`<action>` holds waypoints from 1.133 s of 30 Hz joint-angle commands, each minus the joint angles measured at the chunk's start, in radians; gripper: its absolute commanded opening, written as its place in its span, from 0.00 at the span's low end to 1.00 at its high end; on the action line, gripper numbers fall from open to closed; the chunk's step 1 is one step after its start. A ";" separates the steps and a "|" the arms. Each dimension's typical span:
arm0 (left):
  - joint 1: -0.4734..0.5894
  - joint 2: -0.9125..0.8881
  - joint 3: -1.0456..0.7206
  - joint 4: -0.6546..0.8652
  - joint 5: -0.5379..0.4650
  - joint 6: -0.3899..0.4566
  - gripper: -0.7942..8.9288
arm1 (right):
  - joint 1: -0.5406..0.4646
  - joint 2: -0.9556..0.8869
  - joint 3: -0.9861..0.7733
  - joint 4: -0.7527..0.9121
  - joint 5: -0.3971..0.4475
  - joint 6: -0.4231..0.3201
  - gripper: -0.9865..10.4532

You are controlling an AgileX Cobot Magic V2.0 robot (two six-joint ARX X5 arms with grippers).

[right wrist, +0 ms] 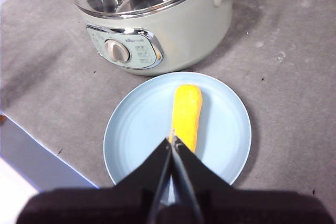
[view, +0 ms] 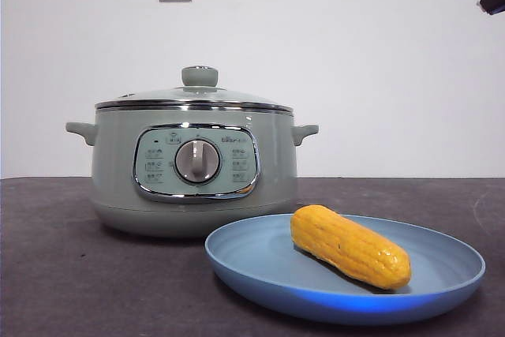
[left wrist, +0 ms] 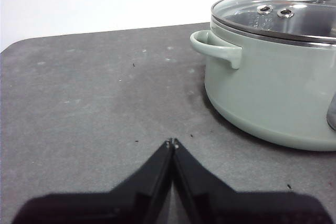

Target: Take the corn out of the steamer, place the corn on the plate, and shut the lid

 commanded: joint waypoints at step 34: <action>0.003 -0.003 -0.014 0.005 -0.002 -0.007 0.08 | -0.571 -0.370 -0.303 0.439 -0.028 -0.256 0.09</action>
